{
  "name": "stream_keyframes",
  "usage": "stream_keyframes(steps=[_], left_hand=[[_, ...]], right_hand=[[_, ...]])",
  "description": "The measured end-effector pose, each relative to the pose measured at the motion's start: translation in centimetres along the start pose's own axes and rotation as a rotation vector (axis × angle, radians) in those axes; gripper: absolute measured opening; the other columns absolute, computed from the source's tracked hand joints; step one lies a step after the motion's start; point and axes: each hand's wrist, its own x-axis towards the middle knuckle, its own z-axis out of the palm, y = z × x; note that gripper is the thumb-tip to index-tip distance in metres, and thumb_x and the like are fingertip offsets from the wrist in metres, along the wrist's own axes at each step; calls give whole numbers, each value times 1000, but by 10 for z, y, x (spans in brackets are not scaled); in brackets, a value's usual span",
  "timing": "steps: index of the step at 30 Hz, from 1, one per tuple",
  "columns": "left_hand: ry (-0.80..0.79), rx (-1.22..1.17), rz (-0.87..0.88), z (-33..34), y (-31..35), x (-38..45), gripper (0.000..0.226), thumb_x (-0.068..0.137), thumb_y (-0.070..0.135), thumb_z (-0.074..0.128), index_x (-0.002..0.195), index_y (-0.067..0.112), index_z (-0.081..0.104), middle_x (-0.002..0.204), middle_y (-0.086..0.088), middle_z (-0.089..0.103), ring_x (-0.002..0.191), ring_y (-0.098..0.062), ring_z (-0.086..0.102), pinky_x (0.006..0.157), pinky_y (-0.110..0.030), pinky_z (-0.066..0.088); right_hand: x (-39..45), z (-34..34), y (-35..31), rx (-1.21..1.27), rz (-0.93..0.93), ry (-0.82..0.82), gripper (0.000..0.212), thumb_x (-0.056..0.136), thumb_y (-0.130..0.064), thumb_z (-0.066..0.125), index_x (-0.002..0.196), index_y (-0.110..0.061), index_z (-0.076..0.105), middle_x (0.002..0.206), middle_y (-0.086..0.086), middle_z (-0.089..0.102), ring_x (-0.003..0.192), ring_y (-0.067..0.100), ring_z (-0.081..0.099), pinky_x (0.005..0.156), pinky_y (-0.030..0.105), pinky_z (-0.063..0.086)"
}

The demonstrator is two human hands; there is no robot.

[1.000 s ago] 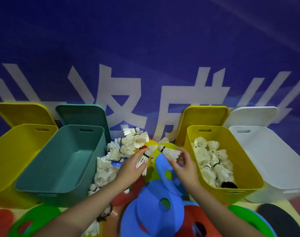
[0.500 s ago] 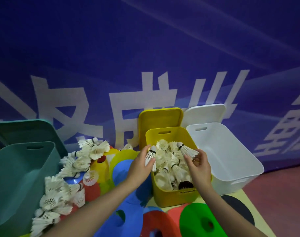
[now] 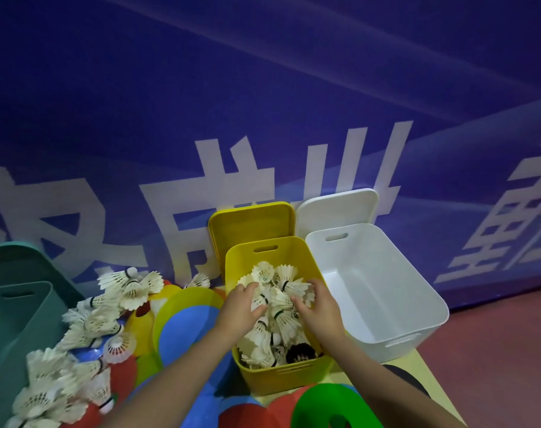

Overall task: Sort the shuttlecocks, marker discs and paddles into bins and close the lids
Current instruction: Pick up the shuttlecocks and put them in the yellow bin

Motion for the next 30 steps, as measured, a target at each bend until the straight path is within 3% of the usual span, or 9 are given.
stream_keyframes(steps=[3,7,13,19,25,30], left_hand=[[-9,147,33,5,-1,-4,44,96,41,48,134,18,47,117,-7,58,114,-23,48,82,-31,42],[86,217,57,15,-7,-5,30,94,39,50,112,21,67,107,0,60,112,-19,45,83,-30,43],[107,160,44,13,-2,-10,35,93,44,48,117,22,63,113,-1,54,114,-20,42,90,-31,39],[99,30,80,11,-5,-11,31,88,31,52,116,24,63,112,4,57,114,-14,42,89,-27,38],[228,-18,113,16,-9,-9,22,90,23,59,110,18,65,105,3,51,111,-15,42,94,-24,34],[382,145,35,12,-8,-14,13,86,29,63,96,22,68,95,3,54,97,-20,51,84,-36,44]], right_hand=[[2,0,1,14,10,11,52,82,-51,65,125,-27,48,116,-9,60,105,12,57,82,26,45],[1,2,2,24,-4,6,54,82,-54,64,126,-27,48,117,-9,59,106,11,56,84,27,46],[-2,0,1,0,-17,-23,55,82,-54,63,128,-27,46,120,-10,57,108,10,55,84,26,45],[-1,-1,-1,-7,-8,-36,57,84,-51,63,131,-24,45,126,-7,56,113,12,53,85,24,41],[-1,1,0,9,-12,-57,56,83,-52,63,129,-25,46,122,-8,57,111,12,55,83,24,43],[1,2,2,9,-10,-105,56,84,-47,65,130,-21,47,123,-3,57,110,13,52,83,23,39]])
